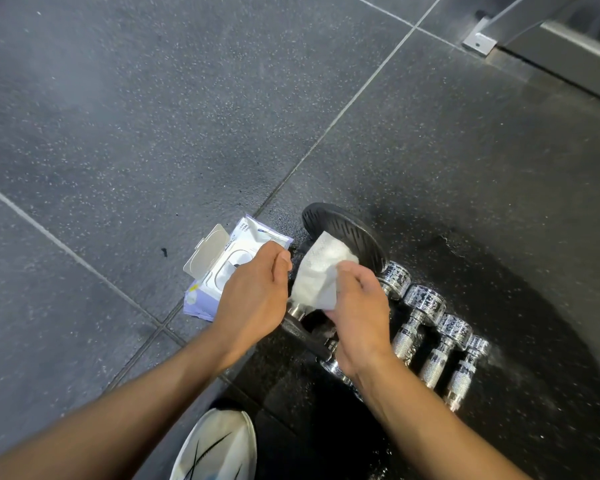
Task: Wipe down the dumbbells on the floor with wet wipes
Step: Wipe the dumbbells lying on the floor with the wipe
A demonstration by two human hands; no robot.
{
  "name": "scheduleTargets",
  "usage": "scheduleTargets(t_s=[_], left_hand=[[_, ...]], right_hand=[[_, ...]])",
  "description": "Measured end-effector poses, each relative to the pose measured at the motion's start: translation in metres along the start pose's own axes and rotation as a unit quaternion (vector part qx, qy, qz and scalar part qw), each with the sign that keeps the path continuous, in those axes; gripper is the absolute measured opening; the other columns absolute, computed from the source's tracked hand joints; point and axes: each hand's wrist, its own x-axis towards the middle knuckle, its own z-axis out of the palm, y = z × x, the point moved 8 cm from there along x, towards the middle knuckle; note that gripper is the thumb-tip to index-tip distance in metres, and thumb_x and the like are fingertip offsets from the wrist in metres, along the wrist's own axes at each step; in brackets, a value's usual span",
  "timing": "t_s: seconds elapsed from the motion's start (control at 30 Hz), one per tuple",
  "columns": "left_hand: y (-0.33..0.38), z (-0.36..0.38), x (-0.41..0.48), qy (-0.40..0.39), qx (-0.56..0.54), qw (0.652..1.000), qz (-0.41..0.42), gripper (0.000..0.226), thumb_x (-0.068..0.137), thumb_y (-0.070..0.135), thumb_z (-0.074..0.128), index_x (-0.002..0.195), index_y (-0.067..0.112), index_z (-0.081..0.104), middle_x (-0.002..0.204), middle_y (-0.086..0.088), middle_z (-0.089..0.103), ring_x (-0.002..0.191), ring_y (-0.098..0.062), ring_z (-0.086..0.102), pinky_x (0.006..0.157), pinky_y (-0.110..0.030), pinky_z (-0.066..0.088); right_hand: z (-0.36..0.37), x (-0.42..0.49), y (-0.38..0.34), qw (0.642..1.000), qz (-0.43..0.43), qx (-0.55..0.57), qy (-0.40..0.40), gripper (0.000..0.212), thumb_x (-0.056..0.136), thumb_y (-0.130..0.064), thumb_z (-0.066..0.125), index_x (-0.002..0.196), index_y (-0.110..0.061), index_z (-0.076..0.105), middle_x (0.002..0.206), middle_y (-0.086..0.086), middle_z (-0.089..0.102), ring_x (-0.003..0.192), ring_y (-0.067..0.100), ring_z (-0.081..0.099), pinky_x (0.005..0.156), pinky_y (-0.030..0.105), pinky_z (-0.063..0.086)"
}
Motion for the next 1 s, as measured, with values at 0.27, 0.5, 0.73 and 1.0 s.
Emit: scheduleTargets(t_s=[0.27, 0.5, 0.73, 1.0], left_hand=[[-0.001, 0.000, -0.001, 0.002, -0.001, 1.000, 0.000, 0.028, 0.108, 0.039, 0.036, 0.086, 0.026, 0.048, 0.068, 0.004, 0.058, 0.071, -0.022, 0.056, 0.067, -0.040, 0.042], [0.000, -0.001, 0.000, 0.002, 0.002, 1.000, -0.004, 0.027, 0.108, 0.039, 0.036, 0.091, 0.025, 0.053, 0.071, 0.005, 0.060, 0.074, -0.023, 0.058, 0.066, -0.039, 0.040], [0.002, -0.001, -0.001, -0.001, 0.001, 1.000, -0.004, 0.029, 0.108, 0.038, 0.036, 0.086, 0.025, 0.048, 0.071, 0.004, 0.058, 0.074, -0.025, 0.057, 0.066, -0.040, 0.038], [0.000, -0.002, -0.001, 0.003, -0.002, 1.000, -0.001, 0.029, 0.108, 0.040, 0.035, 0.088, 0.023, 0.050, 0.072, 0.003, 0.061, 0.076, -0.026, 0.059, 0.072, -0.045, 0.047]], right_hand=[[0.002, 0.003, -0.011, 0.999, -0.024, 0.027, -0.007, 0.012, 0.099, -0.016, 0.065, 0.109, -0.011, 0.064, 0.093, 0.000, 0.071, 0.081, 0.014, 0.067, 0.087, 0.042, 0.060], [0.019, 0.025, 0.016, 0.992, 0.095, 0.034, -0.077, 0.041, 0.093, -0.039, 0.073, 0.118, -0.008, 0.063, 0.105, 0.010, 0.078, 0.098, 0.027, 0.076, 0.079, 0.040, 0.064], [0.044, 0.040, 0.013, 0.971, 0.150, 0.141, -0.119, 0.036, 0.098, -0.022, 0.062, 0.126, 0.002, 0.064, 0.120, 0.024, 0.071, 0.114, 0.037, 0.069, 0.104, 0.052, 0.051], [0.053, 0.043, 0.015, 0.980, 0.143, 0.093, -0.105, 0.025, 0.093, -0.023, 0.074, 0.107, -0.003, 0.071, 0.103, 0.023, 0.075, 0.089, 0.035, 0.073, 0.079, 0.048, 0.061]])
